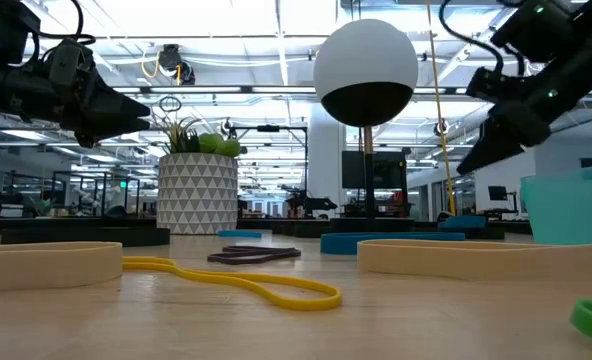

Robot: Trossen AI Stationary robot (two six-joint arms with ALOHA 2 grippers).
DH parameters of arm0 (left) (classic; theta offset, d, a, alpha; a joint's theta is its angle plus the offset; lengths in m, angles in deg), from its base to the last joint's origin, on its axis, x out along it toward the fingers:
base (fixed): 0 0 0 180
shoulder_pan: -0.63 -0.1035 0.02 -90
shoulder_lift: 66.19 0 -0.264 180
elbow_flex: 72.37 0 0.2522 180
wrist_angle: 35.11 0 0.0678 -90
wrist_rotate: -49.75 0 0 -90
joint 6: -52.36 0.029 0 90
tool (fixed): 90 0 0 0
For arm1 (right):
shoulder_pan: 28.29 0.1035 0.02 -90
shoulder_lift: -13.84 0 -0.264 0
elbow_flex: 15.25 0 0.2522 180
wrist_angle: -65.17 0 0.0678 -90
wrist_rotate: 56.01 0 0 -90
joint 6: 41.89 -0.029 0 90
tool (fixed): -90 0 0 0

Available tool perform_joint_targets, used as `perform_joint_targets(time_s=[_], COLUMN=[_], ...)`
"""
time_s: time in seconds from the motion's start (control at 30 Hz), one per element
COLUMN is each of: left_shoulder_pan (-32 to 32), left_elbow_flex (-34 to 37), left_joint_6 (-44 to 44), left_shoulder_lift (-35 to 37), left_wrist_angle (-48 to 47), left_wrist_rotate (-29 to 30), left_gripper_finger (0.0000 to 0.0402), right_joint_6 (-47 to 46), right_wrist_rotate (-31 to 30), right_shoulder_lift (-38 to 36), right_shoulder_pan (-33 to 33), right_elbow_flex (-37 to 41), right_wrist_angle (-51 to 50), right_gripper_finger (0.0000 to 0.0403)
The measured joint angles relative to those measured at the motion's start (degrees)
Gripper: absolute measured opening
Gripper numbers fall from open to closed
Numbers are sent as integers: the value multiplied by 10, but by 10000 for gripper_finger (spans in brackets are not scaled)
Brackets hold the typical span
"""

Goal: Pick and place rubber bands into bin
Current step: Put the top blue rubber band into the bin

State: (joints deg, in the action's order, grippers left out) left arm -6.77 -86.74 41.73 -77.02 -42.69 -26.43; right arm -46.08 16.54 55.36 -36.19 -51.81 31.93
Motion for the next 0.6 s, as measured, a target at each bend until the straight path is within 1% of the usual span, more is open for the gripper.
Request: perform_joint_targets(time_s=[0.07, 0.1, 0.23, 0.6], left_shoulder_pan=[0, 0, 0, 0], left_elbow_flex=[0, 0, 0, 0], left_joint_6=[2, 3, 2, 0], left_shoulder_lift=[0, 0, 0, 0], left_wrist_angle=[0, 0, 0, -1], left_wrist_rotate=[0, 0, 0, 0], left_gripper_finger=[214, 214, 214, 214], right_joint_6=[15, 18, 21, 21], right_wrist_rotate=[26, 29, 11, 7], right_shoulder_lift=[21, 33, 70, 144], right_shoulder_pan=[0, 0, 0, 0], right_elbow_flex=[-1, -1, -1, -1], right_wrist_angle=[2, 2, 3, 15], right_gripper_finger=[111, 109, 102, 100])
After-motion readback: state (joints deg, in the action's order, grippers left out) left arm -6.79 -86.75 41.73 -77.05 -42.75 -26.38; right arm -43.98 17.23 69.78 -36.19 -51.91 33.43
